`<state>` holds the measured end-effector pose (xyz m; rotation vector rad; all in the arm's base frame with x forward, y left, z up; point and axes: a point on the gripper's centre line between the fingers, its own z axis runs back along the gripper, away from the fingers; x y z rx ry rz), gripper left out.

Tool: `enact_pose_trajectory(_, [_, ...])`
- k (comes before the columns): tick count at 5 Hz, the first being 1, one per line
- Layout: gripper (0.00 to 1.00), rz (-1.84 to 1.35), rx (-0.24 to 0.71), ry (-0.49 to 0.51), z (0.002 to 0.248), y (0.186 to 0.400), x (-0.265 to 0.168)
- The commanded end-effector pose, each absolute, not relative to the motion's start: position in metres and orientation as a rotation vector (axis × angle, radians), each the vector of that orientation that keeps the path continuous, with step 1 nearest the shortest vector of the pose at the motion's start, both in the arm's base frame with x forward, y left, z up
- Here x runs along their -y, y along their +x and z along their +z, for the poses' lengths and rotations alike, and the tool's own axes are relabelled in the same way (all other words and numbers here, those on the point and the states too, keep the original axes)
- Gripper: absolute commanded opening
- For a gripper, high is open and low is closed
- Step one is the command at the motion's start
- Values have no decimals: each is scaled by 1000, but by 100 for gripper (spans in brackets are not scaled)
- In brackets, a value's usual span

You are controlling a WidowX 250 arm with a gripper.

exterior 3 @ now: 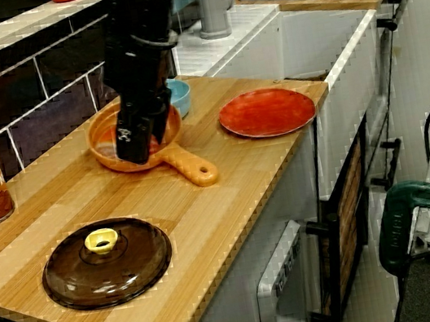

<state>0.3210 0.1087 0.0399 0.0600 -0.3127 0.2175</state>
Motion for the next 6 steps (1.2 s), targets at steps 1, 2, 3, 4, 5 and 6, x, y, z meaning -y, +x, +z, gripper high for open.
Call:
enact_pose_trajectory(1, [0, 255, 304, 15, 71, 312, -114])
enact_pose_trajectory(2, [0, 248, 304, -20, 87, 307, -119])
enact_pose_trajectory(3, [0, 248, 322, -36, 105, 302, -121])
enact_pose_trajectory(4, [0, 220, 360, -45, 116, 296, -117])
enact_pose_trajectory(5, [0, 149, 396, -22, 118, 292, -102])
enact_pose_trajectory(6, [0, 23, 416, 13, 112, 283, -79])
